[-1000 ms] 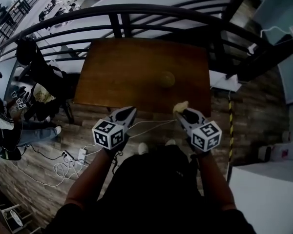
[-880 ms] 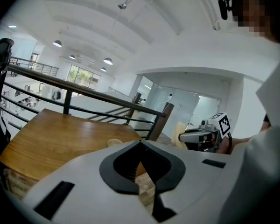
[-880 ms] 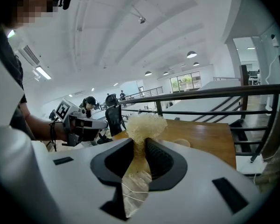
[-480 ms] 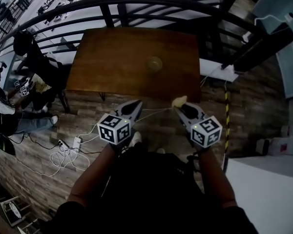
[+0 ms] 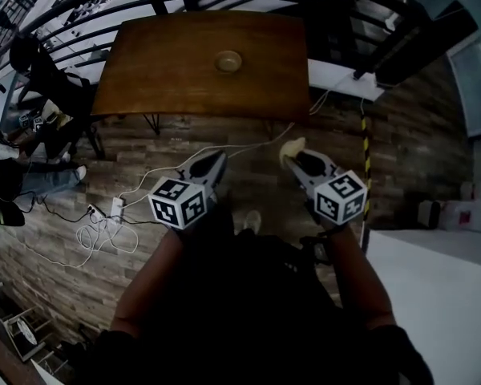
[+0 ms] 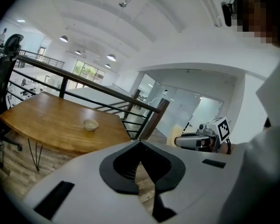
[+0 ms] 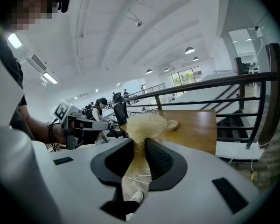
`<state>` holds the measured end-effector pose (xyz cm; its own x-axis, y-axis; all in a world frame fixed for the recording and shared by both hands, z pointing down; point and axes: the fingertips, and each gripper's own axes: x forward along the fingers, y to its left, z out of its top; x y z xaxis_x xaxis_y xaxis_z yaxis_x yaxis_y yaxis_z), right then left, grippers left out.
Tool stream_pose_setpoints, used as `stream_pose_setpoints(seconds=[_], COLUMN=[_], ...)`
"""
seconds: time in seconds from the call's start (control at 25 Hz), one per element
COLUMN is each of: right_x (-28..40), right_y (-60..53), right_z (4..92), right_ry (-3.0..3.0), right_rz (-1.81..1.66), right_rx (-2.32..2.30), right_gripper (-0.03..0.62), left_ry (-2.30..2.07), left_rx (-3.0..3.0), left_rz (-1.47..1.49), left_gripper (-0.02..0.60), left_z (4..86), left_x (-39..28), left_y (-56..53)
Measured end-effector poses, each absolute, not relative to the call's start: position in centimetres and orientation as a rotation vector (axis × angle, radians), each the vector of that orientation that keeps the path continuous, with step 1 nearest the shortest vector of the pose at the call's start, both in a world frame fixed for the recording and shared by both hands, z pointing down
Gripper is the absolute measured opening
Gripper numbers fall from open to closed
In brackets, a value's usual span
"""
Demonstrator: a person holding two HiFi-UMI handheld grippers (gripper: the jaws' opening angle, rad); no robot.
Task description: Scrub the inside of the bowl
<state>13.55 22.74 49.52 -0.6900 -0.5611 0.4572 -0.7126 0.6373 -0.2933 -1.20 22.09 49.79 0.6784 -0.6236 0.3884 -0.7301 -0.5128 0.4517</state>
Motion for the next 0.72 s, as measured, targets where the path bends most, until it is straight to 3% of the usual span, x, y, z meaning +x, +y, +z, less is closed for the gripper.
stream_pose_setpoints(seconds=[0.4, 0.72], right_x=[11.2, 5.3], right_y=[28.5, 33.1], right_z=[50.1, 50.0], right_ry=[-2.514, -2.491], right_rz=[0.652, 0.651], right_rx=[1.04, 1.058], right_gripper=[0.086, 0.086], left_ry=[-0.974, -0.943], left_rx=[2.341, 2.373], left_rz=[0.252, 0.255], left_gripper=[-0.003, -0.003], left_z=[49.8, 48.8], left_x=[-2.4, -8.2], left_y=[26.8, 30.6])
